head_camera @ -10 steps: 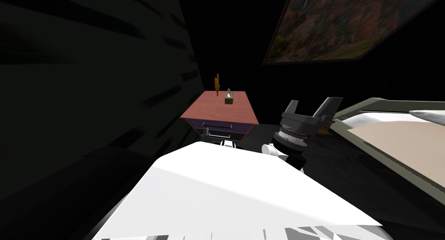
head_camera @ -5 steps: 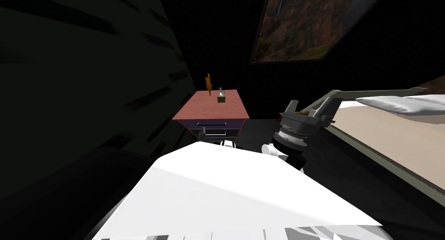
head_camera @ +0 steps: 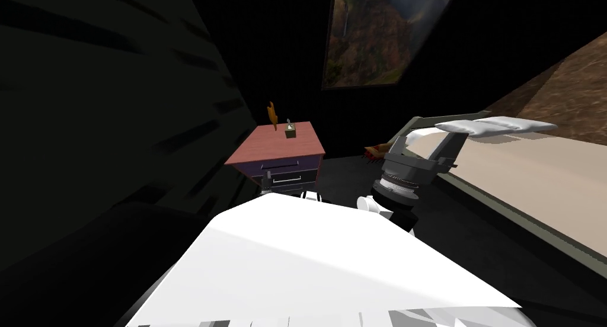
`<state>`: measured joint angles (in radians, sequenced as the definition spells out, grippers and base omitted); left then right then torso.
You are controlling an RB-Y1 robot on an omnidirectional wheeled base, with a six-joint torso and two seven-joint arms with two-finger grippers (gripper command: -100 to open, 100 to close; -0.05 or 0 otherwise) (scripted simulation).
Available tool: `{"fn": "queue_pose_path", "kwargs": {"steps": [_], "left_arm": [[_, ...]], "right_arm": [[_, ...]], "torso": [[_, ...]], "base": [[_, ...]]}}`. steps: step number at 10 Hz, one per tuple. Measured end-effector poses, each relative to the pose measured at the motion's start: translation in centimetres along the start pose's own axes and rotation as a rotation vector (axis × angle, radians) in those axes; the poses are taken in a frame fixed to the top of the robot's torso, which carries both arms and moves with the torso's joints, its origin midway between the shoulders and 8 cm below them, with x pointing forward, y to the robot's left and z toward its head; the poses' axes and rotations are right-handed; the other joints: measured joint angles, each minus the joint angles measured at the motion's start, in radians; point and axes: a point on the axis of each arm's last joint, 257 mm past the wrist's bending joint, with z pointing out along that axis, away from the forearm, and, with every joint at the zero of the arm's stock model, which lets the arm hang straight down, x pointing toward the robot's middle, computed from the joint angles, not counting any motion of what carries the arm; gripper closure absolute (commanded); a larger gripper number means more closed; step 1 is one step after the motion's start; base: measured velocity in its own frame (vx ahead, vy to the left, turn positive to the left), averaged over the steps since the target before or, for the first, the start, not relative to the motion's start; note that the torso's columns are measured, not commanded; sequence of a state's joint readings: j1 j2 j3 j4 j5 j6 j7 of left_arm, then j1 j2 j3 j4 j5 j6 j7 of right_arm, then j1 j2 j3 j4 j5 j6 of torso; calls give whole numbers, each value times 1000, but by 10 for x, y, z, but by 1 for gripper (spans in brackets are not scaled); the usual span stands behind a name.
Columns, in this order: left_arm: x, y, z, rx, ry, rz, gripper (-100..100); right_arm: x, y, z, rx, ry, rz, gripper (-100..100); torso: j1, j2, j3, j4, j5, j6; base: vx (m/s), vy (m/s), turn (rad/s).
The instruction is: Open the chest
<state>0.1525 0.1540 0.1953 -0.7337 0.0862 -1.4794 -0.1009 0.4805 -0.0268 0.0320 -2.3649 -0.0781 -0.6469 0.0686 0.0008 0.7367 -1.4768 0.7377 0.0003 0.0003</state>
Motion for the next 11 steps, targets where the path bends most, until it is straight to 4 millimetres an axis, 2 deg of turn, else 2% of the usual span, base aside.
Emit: {"fn": "queue_pose_path", "kwargs": {"steps": [3,4,5,7,8,9,10,11], "left_arm": [[-50,7,14,-9,-80,44,-100],[-56,11,16,-13,-96,48,-100],[-73,14,22,-14,-125,62,-100],[-103,18,28,-22,-184,83,-100],[-104,18,28,-21,-186,83,100],[-92,15,26,-17,-165,74,100],[-73,19,20,-24,-130,63,100],[-62,16,14,-22,-111,56,100]], "right_arm": [[0,0,0,0,0,0,0],[0,0,0,0,0,0,0],[0,0,0,0,0,0,0],[0,0,0,0,0,0,0],[0,0,0,0,0,0,0],[0,0,0,0,0,-1,0],[0,0,0,0,0,-1,0],[0,0,0,0,0,-1,0]], "torso": [[-1,1,1,0,0,0],[1,1,1,0,0,-1],[0,1,1,0,0,0],[-1,-1,0,1,-1,2],[2,-3,-2,-1,0,0],[6,-6,-4,-2,1,-1],[6,-6,-4,-2,2,0],[2,-2,-1,-1,1,0]], "base": [[-76,-74,-228],[-77,-64,-260],[-118,-90,-385],[-63,-57,-100],[59,55,310],[119,106,396],[116,99,201],[57,51,19]]}}
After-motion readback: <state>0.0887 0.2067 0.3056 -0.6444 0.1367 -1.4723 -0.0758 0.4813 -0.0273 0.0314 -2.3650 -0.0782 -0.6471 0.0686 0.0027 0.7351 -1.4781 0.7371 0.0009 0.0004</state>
